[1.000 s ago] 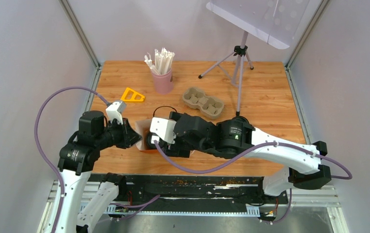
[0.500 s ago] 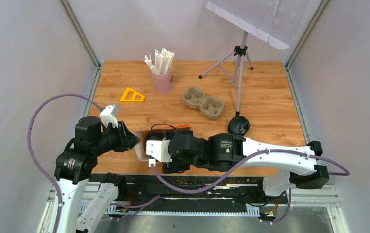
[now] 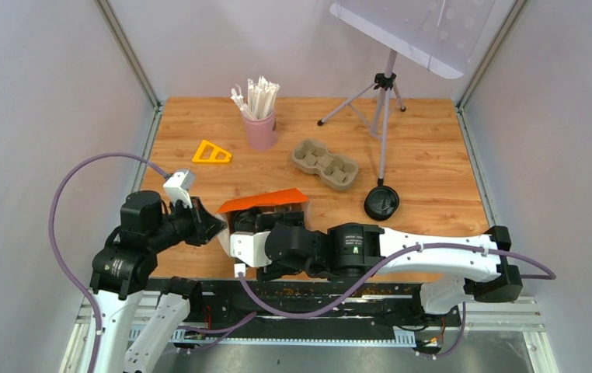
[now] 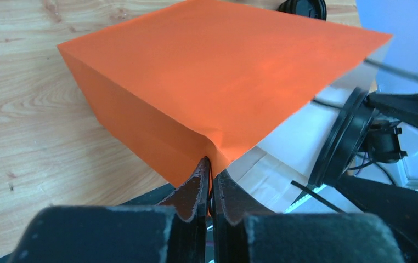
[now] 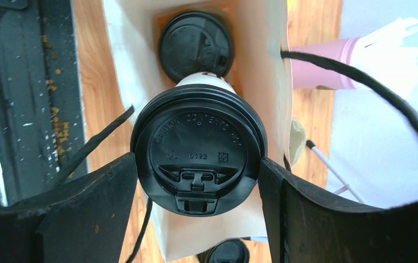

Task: Pack the takeout coffee

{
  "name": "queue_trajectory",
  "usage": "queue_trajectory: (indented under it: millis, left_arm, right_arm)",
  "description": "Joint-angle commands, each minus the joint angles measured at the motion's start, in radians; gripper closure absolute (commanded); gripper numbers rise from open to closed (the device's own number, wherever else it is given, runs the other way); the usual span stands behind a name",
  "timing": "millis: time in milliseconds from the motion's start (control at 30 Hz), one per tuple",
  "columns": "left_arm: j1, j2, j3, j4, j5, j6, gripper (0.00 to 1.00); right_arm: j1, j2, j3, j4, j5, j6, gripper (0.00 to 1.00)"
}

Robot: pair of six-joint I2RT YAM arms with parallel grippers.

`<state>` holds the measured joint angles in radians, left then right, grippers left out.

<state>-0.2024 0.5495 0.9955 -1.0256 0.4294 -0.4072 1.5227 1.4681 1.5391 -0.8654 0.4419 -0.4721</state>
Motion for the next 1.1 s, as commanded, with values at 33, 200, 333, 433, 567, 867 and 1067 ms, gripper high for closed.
queue_trajectory:
  millis: [33, 200, 333, 433, 567, 867, 1067]
  left_arm:
    - [0.000, 0.026, 0.002, 0.047, 0.073, 0.097, 0.91]
    - [0.000, 0.043, 0.021, 0.034, 0.058, 0.120, 0.91]
    - [0.000, 0.044, 0.016, 0.041, 0.061, 0.124, 0.91]
    - [0.000, 0.044, 0.010, 0.041, 0.065, 0.134, 0.91]
    - [0.000, 0.048, 0.009, 0.046, 0.071, 0.153, 0.91]
    - [0.000, 0.076, 0.027, 0.053, 0.051, 0.138, 0.82]
    - [-0.001, 0.100, 0.078, -0.059, -0.061, 0.118, 0.66]
  right_arm:
    - [-0.029, -0.008, 0.024, 0.120, 0.070, -0.127, 0.30]
    - [-0.038, -0.003, 0.026, 0.099, 0.076, -0.187, 0.30]
    - [-0.055, -0.036, -0.041, 0.106, 0.045, -0.250, 0.30]
    - [-0.068, -0.048, -0.074, 0.102, -0.004, -0.290, 0.30]
    - [-0.070, -0.041, -0.096, 0.107, -0.018, -0.324, 0.30]
    - [-0.060, 0.026, 0.022, 0.053, -0.071, -0.286, 0.30]
    - [-0.030, 0.076, 0.065, 0.044, -0.073, -0.245, 0.30]
